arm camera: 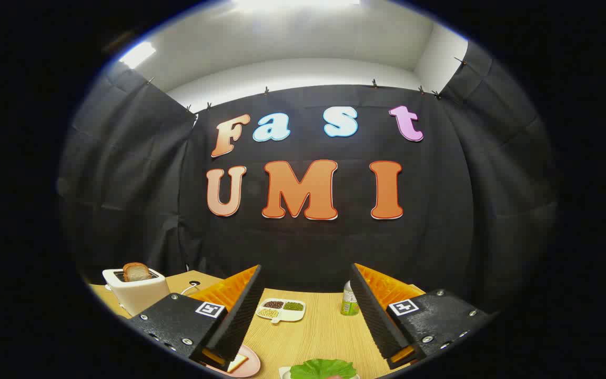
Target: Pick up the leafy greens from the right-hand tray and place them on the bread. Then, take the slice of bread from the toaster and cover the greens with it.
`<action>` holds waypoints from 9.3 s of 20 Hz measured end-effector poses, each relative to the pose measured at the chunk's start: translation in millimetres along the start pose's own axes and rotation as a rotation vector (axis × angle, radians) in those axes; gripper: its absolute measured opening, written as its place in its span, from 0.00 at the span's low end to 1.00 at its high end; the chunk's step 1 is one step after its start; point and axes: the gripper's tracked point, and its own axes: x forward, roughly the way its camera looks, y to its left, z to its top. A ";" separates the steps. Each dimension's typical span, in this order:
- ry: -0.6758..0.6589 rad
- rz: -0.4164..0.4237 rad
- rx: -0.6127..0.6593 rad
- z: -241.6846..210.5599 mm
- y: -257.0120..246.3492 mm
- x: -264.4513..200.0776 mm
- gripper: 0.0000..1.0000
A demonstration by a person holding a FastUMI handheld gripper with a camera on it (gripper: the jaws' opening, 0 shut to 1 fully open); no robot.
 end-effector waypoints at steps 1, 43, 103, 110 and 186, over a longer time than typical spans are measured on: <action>-0.002 0.001 0.003 1.2 -0.6 -0.6 0.97; 0.927 0.095 0.066 -258.7 -1.1 -42.2 0.97; 1.021 0.438 0.235 -266.5 182.6 -35.6 0.14; 0.963 0.385 0.268 -217.0 192.8 -4.5 0.41; 0.974 0.464 0.594 -196.1 178.9 -35.6 0.07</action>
